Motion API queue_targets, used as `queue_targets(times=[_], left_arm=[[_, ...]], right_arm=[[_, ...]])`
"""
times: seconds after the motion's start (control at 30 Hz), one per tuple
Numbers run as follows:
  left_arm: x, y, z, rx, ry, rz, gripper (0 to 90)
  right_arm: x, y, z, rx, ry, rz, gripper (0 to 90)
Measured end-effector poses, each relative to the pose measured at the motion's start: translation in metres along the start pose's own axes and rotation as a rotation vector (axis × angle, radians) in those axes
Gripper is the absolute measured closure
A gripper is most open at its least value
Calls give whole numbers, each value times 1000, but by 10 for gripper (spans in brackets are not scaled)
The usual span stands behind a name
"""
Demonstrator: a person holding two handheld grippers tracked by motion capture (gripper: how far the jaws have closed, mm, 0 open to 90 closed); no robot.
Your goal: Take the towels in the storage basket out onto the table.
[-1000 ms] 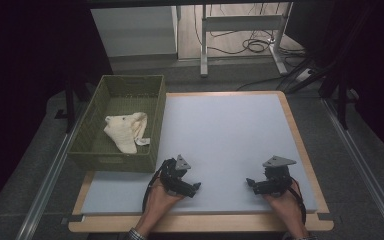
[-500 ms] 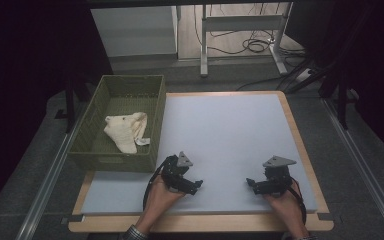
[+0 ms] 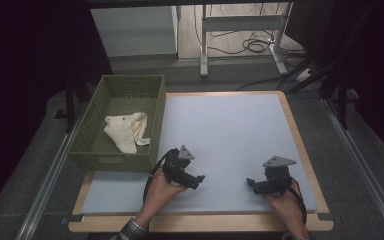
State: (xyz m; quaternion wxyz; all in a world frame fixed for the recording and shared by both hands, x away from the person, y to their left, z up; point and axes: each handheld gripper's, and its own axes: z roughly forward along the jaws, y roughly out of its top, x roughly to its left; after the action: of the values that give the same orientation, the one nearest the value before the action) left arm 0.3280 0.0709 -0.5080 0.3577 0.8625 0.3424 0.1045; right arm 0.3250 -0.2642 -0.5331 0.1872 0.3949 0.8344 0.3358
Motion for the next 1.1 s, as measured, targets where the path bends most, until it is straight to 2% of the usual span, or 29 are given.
queue_targets(times=[0.37,0.83,0.97,1.1], left_arm=[[1,13,-6,-1,-17,-2,18],[14,45,-26,-11,-27,-13,16],[18,55,-34,-15,-13,-6,16],[23,64,-42,-11,22,9,15]], right_arm=[[0,0,0,0,0,0,42],[0,0,0,0,1,2,42],[0,0,0,-1,1,-1,42],[0,0,0,-3,1,0,42]])
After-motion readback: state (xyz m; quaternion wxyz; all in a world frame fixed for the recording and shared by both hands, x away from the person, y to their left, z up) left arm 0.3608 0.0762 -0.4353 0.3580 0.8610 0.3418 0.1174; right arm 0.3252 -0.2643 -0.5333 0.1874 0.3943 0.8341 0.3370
